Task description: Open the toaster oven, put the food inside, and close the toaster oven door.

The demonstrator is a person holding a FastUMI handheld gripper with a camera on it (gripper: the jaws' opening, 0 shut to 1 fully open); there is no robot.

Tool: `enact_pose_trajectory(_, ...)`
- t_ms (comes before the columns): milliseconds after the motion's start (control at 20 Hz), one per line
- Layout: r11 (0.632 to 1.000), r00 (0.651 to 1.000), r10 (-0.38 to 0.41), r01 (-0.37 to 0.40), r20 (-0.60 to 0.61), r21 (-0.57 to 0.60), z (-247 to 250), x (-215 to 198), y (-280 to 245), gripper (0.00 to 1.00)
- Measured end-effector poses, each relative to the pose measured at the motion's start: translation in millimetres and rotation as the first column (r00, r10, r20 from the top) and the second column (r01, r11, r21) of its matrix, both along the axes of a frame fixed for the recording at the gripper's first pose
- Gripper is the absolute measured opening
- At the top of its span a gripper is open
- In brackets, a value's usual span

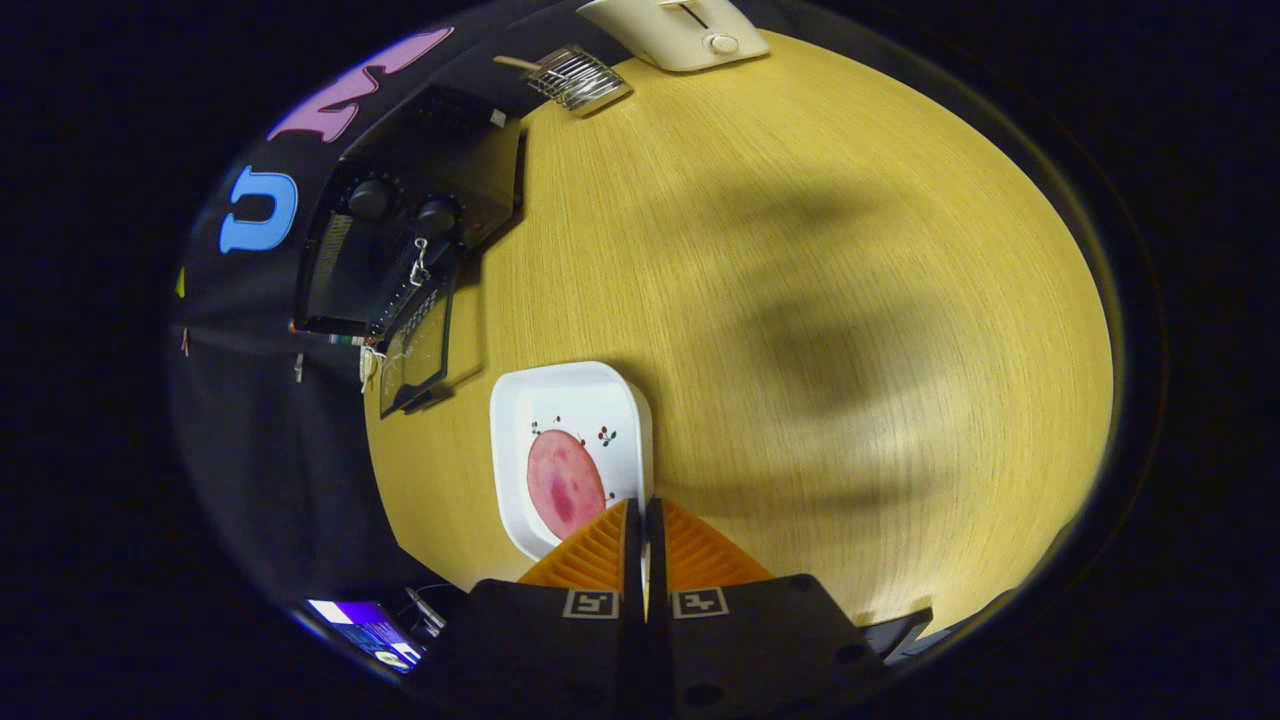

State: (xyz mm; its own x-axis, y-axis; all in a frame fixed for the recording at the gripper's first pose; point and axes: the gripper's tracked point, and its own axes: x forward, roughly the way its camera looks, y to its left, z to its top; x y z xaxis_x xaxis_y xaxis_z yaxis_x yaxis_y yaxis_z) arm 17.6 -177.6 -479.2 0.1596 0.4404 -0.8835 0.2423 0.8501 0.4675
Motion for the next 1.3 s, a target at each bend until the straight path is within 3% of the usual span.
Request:
enact_pose_trajectory(200, 0.991, 0.995, -0.102, 0.100, 0.017, 0.094, 31, -9, 26, 0.05)
enact_pose_trajectory(350, 0.964, 0.979, -0.205, 0.198, 0.021, 0.178, 55, -11, 58, 0.05)
enact_pose_trajectory(700, 0.871, 0.898, -0.439, 0.413, 0.043, 0.264, 78, 17, 144, 0.05)
enact_pose_trajectory(1000, 0.732, 0.753, -0.656, 0.618, 0.054, 0.286, 70, 66, 208, 0.05)
enact_pose_trajectory(1300, 0.546, 0.556, -0.830, 0.787, 0.053, 0.287, 56, 130, 251, 0.05)
